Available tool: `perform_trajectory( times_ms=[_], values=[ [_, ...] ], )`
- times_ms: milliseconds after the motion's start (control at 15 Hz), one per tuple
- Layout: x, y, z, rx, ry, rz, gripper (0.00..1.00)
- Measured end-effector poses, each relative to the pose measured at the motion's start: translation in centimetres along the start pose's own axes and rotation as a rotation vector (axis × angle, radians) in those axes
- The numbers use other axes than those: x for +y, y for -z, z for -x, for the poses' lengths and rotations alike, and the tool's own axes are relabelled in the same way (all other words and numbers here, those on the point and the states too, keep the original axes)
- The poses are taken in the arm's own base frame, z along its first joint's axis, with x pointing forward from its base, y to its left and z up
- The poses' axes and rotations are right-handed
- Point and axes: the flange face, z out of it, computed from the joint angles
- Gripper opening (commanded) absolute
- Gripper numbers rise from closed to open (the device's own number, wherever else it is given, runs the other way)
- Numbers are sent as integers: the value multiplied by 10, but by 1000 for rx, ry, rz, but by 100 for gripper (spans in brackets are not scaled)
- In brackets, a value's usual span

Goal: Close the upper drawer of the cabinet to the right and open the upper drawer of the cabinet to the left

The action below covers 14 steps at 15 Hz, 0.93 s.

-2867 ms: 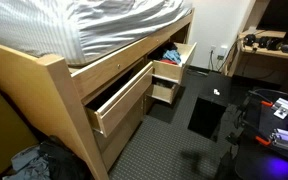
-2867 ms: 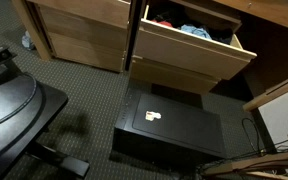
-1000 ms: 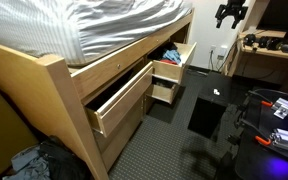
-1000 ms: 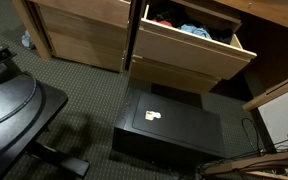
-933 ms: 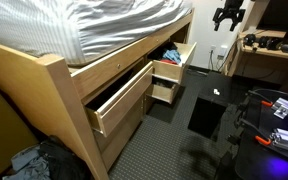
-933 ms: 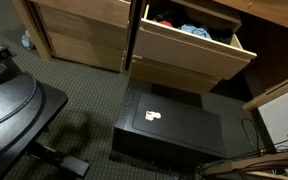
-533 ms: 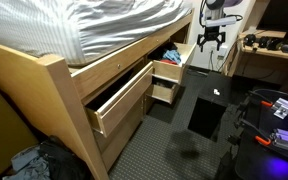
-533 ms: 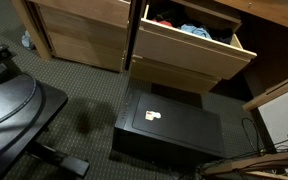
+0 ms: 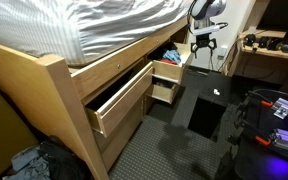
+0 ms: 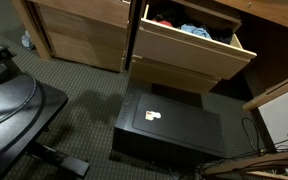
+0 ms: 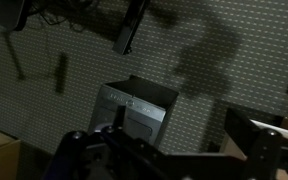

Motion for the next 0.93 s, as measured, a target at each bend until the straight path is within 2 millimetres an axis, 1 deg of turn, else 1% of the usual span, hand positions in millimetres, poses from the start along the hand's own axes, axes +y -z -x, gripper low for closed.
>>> perform_trajectory(
  times_ms=[133, 200, 267, 400, 600, 733, 800, 933],
  values=[
    [1, -1, -1, -7, 1, 19, 100],
    [3, -6, -8, -16, -27, 39, 100],
    [4, -13, -23, -8, -82, 52, 100],
    [10, -35, -61, 12, -197, 63, 100],
    [33, -71, -121, 26, -360, 22, 100],
    [54, -90, -162, 28, -445, -55, 100],
    [69, -98, -181, 17, -490, -86, 100],
    [102, -110, -209, -42, -558, -110, 100]
  ],
)
